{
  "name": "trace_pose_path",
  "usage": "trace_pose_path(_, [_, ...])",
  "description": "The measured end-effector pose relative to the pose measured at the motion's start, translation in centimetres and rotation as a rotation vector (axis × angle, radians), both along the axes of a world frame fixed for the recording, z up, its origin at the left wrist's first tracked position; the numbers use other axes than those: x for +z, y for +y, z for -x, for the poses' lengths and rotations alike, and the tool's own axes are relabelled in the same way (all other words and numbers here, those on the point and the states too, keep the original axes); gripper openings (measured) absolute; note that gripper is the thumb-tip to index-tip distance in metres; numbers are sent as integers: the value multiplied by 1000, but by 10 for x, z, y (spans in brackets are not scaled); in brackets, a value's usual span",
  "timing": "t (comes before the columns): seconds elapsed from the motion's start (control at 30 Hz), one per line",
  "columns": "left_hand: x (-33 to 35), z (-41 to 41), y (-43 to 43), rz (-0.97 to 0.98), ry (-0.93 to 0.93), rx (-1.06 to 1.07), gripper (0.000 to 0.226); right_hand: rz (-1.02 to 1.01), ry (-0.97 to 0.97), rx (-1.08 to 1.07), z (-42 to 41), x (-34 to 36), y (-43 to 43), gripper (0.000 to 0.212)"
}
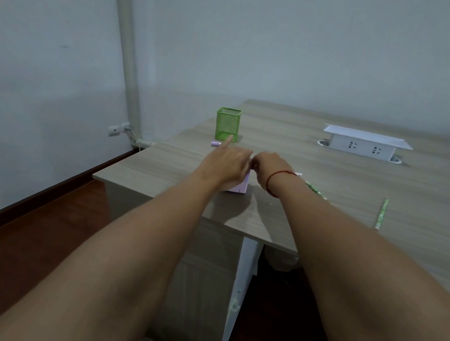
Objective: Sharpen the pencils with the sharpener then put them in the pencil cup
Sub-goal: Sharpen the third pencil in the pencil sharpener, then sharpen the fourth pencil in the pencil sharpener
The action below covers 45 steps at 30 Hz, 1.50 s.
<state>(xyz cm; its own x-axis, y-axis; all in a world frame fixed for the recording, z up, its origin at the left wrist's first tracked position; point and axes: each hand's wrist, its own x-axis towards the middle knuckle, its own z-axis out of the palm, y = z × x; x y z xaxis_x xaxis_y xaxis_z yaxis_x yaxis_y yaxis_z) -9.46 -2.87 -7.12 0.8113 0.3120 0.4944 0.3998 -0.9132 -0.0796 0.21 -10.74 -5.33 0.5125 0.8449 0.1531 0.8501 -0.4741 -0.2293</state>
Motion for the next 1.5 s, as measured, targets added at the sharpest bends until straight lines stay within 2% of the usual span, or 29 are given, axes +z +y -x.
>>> trace_pose_path(0.17, [-8,-5,-5,238,-122,2,30,-7,-71,4,-3,-5,-1,31])
trace_pose_path(0.23, [-10,-1,-4,277,-157,-16,33,3,-98,12,-2,-5,-1,33])
trace_pose_path(0.4, [-18,1,-7,118,-123,-37,34,38,-152,6,-6,-10,-9,31])
trace_pose_path(0.5, [-19,0,-11,92,-127,-32,36,43,-199,-6,-10,-12,-15,29])
trace_pose_path(1.0, [-21,11,-11,217,-193,-91,34,59,-227,-32,-14,-10,-20,27])
trace_pose_path(1.13, [-22,12,-7,261,-207,-70,35,92,-204,-138,-42,-7,-57,29])
trace_pose_path(1.27, [-21,-3,-17,210,-241,-80,34,81,-180,-213,-63,-6,-88,27])
trace_pose_path(1.5, [-21,-31,-34,349,-260,-127,38,50,-115,-247,-66,-13,-88,24])
